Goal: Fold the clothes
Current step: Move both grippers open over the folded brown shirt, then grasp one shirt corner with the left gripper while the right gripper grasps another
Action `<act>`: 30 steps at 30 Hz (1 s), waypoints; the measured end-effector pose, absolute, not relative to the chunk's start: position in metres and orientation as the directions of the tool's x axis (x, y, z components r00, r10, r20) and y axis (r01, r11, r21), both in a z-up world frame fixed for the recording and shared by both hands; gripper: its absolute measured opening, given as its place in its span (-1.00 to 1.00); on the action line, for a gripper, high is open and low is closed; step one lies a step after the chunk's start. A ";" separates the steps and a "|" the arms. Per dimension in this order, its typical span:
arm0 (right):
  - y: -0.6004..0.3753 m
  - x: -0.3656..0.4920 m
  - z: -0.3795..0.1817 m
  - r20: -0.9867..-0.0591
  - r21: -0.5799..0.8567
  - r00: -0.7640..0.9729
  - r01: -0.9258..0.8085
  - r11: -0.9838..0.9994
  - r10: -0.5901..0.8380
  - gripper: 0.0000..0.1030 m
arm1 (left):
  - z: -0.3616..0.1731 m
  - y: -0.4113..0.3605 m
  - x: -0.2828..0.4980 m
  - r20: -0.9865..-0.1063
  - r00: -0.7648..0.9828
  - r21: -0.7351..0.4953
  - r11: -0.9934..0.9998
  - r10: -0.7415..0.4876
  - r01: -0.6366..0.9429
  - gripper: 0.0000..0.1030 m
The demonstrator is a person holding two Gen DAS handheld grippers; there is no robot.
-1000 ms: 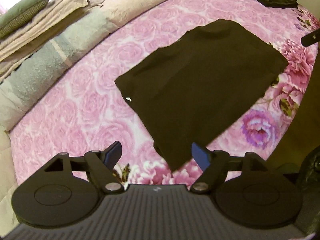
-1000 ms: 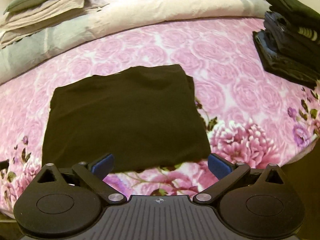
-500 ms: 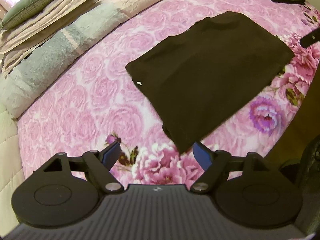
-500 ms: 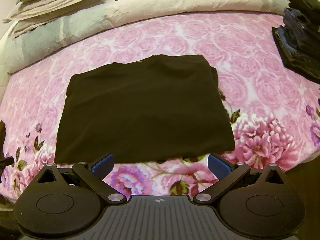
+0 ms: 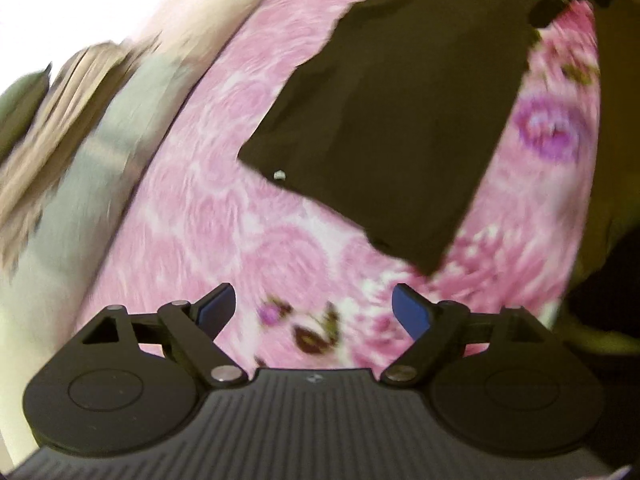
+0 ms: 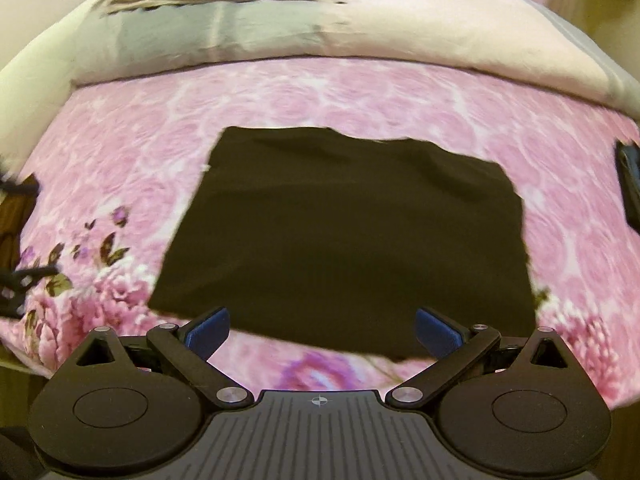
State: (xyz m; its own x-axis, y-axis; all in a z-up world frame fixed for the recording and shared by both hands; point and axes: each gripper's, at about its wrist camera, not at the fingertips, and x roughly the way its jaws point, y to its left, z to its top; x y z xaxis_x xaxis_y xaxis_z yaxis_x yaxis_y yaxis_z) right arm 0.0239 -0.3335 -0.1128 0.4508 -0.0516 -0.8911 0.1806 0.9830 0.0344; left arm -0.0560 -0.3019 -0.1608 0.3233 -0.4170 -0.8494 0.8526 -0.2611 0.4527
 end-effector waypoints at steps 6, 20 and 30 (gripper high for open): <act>-0.267 0.060 -0.161 -0.904 -0.063 0.414 0.122 0.991 -0.109 0.50 | -0.220 -0.325 0.000 -0.811 0.221 0.534 -0.532 -0.541 0.657 0.61; -0.148 0.100 -0.295 -0.917 -0.308 0.372 -0.425 0.851 -0.146 0.46 | -0.320 -0.368 0.058 -0.735 0.014 0.656 -0.707 -0.678 0.264 0.61; -0.157 0.107 -0.311 -0.890 -0.359 0.422 -0.423 0.832 -0.170 0.06 | -0.340 -0.396 0.066 -0.694 -0.122 0.710 -0.702 -0.709 0.044 0.66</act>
State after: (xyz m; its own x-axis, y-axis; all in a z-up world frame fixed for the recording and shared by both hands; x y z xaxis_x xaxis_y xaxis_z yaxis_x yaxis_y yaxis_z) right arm 0.1074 -0.1573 -0.3114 0.4224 -0.1700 -0.8903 -0.4226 0.8320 -0.3593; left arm 0.0658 -0.3958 -0.3400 -0.1222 -0.7095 -0.6940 0.0439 -0.7025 0.7104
